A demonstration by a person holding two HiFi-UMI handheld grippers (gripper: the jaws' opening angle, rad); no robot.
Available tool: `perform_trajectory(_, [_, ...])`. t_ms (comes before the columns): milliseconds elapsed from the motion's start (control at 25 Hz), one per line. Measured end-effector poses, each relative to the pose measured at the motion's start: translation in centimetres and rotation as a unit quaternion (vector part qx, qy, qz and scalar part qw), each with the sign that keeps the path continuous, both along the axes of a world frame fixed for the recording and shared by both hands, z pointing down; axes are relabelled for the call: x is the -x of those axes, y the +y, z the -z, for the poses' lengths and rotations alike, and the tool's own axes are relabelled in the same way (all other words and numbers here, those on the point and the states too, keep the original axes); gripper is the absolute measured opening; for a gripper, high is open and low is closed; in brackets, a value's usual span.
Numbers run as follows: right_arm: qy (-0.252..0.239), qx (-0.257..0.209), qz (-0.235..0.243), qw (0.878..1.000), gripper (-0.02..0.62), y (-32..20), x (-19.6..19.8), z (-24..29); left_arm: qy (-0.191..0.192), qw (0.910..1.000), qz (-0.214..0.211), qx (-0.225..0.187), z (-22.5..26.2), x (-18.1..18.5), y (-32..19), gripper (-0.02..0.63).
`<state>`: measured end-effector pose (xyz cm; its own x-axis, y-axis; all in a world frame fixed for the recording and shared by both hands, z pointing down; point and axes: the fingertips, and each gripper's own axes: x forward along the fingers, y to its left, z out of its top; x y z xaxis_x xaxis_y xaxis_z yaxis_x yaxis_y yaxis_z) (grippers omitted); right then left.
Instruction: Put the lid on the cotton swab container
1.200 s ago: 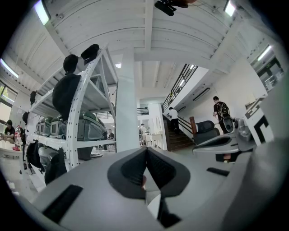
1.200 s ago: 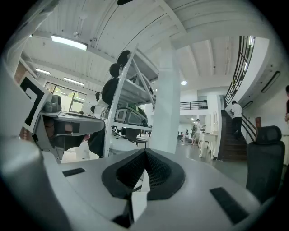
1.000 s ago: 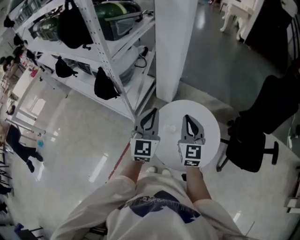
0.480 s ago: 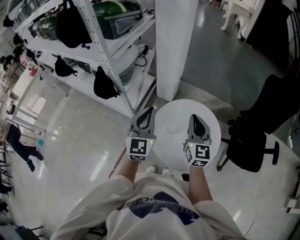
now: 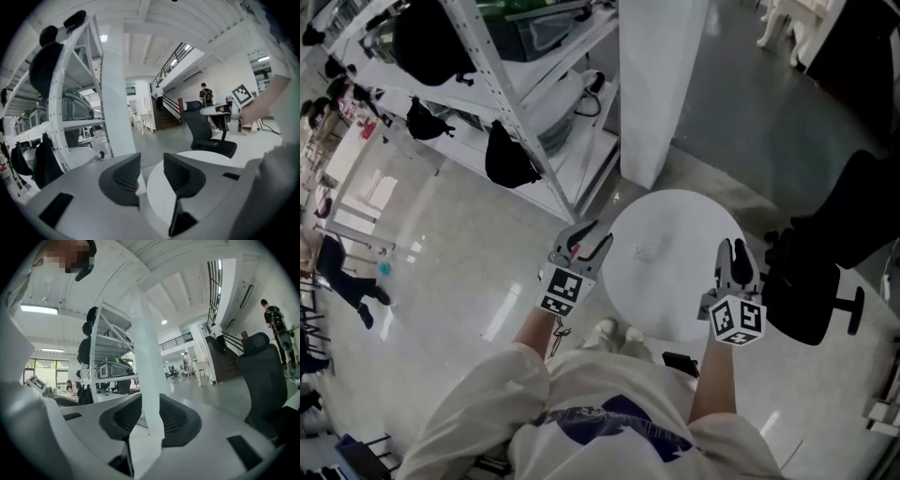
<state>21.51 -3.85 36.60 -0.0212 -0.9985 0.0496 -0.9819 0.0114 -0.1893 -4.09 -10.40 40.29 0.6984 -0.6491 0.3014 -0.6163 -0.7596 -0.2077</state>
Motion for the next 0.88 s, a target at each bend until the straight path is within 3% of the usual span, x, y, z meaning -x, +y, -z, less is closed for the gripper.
perform_trajectory(160, [-0.008,0.014,-0.002,1.0,0.143,0.1,-1.6,-1.5,-0.019,0.9945,-0.062,0.082,-5.5,-1.3,0.9,0.248])
perform_trajectory(240, [-0.009,0.021,0.005,1.0,0.149,-0.2,-1.9,-2.2,-0.043,0.9888,-0.086,0.114,-8.4,-1.9,1.1,0.271])
perform_trajectory(400, [-0.003,0.035,0.025,0.999,0.163,-1.0,-2.3,-3.3,-0.094,0.9769,-0.132,0.139,-12.9,-3.2,1.5,0.282])
perform_trajectory(880, [0.016,0.058,0.117,0.991,0.181,-4.4,0.1,-6.1,-0.145,0.9414,-0.224,0.207,-22.2,-7.8,1.6,0.283])
